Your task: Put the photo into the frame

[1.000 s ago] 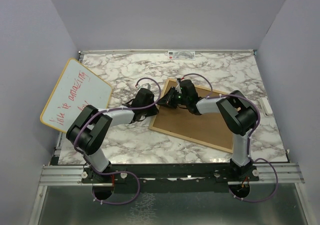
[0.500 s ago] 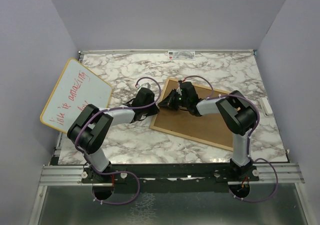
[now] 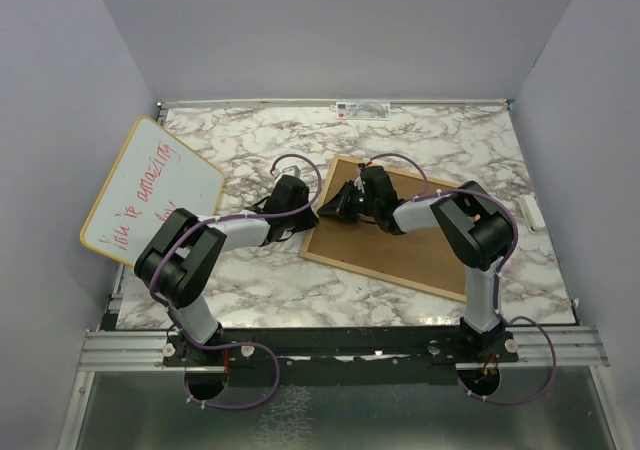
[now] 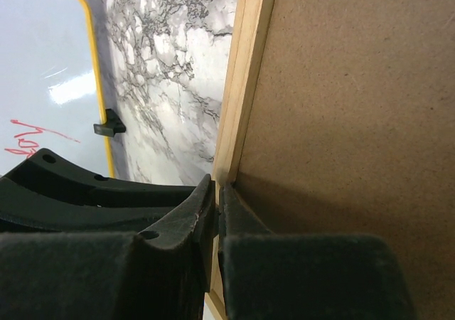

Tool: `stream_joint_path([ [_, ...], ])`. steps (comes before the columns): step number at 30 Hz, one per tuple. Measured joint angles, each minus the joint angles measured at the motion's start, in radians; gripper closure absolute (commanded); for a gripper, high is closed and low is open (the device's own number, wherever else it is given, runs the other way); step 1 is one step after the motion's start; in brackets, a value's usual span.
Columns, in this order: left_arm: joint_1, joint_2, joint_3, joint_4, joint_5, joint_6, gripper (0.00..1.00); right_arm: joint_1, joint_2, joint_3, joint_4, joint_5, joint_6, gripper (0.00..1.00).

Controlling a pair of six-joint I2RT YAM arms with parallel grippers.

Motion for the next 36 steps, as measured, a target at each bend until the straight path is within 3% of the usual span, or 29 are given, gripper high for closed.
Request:
stream_joint_path([
  [6, 0.0, 0.0, 0.0, 0.0, 0.0, -0.003, 0.93, -0.001, 0.001, -0.006, 0.014, 0.001, 0.0, 0.94],
  [14, 0.0, 0.0, 0.0, 0.0, -0.001, -0.004, 0.94, 0.0, 0.003, -0.006, 0.019, 0.006, -0.003, 0.8],
  [24, 0.0, 0.0, 0.0, 0.0, -0.002, -0.006, 0.94, 0.0, 0.005, -0.006, 0.025, 0.001, 0.003, 0.71],
  [36, 0.0, 0.0, 0.0, 0.0, -0.002, -0.007, 0.94, 0.008, -0.019, 0.038, -0.109, 0.058, 0.003, 0.69],
])
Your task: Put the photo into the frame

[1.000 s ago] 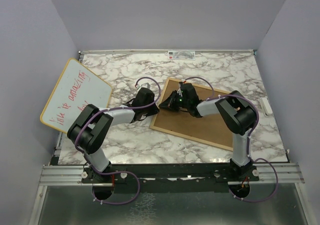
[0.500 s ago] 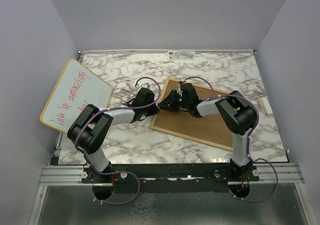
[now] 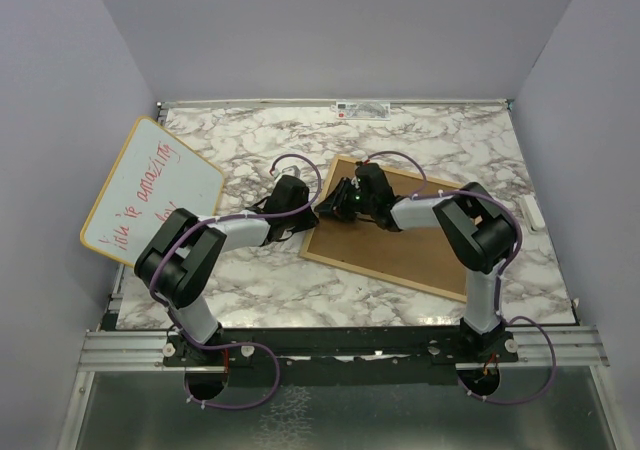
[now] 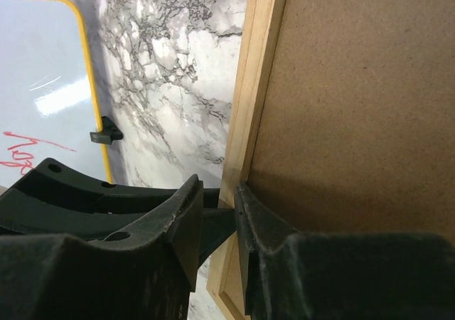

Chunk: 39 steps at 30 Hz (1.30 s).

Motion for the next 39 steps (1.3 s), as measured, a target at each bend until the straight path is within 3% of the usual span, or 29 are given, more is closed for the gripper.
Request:
stream_joint_path([
  [39, -0.005, 0.032, 0.023, 0.027, 0.0, -0.027, 0.95, 0.015, -0.064, 0.023, -0.194, 0.211, -0.005, 0.65],
])
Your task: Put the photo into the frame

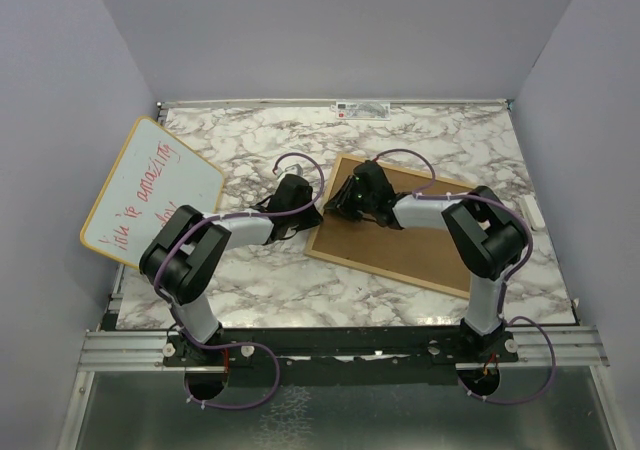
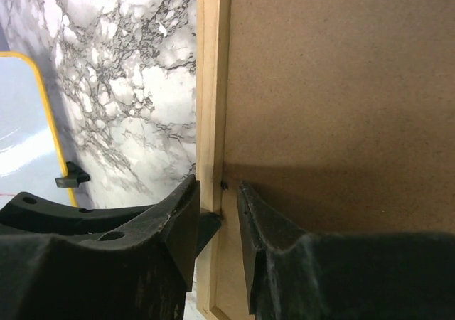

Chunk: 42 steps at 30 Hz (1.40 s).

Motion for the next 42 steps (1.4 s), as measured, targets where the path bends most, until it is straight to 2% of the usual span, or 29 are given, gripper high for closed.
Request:
stream_joint_path([
  [6, 0.0, 0.0, 0.0, 0.0, 0.0, -0.002, 0.95, -0.001, -0.014, -0.004, -0.009, 0.012, -0.017, 0.65],
  [11, 0.0, -0.002, 0.007, -0.01, 0.001, 0.01, 0.86, -0.021, -0.05, -0.005, -0.072, 0.011, -0.053, 0.64],
  [14, 0.0, -0.016, 0.027, -0.039, 0.008, 0.031, 0.75, -0.054, -0.076, 0.016, -0.169, 0.016, -0.07, 0.64],
  [21, 0.005, -0.05, 0.108, -0.244, 0.032, 0.124, 0.38, -0.218, -0.178, 0.12, -0.411, 0.082, -0.104, 0.64],
  [24, 0.017, -0.043, 0.164, -0.335, 0.04, 0.173, 0.27, -0.301, -0.238, 0.147, -0.507, 0.134, -0.125, 0.52],
  [28, 0.046, 0.018, 0.283, -0.404, 0.043, 0.214, 0.25, -0.409, -0.307, 0.151, -0.635, 0.213, -0.156, 0.41],
  [32, 0.075, 0.151, 0.451, -0.426, 0.05, 0.248, 0.27, -0.555, -0.343, 0.151, -0.722, 0.274, -0.191, 0.29],
  [35, 0.088, 0.245, 0.558, -0.44, 0.066, 0.272, 0.33, -0.646, -0.346, 0.147, -0.766, 0.304, -0.223, 0.21],
  [42, 0.088, 0.34, 0.681, -0.458, 0.075, 0.315, 0.56, -0.757, -0.344, 0.057, -0.79, 0.286, -0.296, 0.17],
])
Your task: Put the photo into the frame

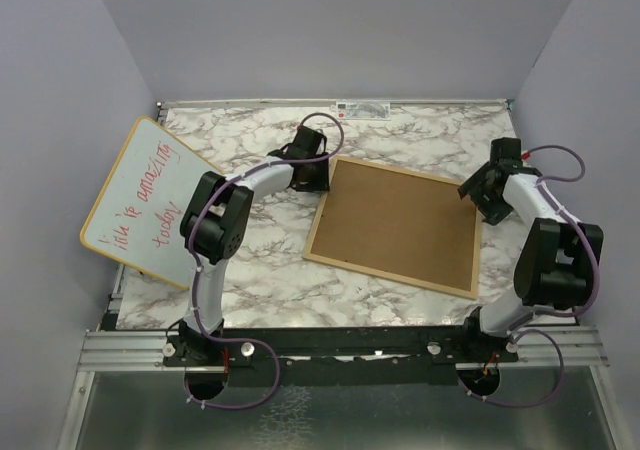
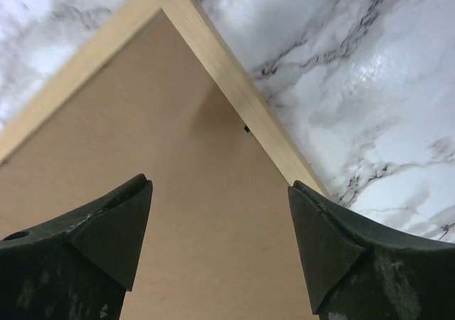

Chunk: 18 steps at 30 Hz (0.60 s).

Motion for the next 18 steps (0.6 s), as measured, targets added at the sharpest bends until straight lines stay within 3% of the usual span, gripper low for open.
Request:
stream_joint_path([
  [11, -0.009, 0.001, -0.029, 0.03, 0.009, -0.011, 0.8, -0.049, 0.037, -0.076, 0.006, 0.004, -0.017, 0.16],
  [18, -0.007, -0.016, -0.06, 0.053, 0.008, -0.028, 0.85, -0.066, 0.11, -0.074, 0.056, -0.05, -0.043, 0.2],
])
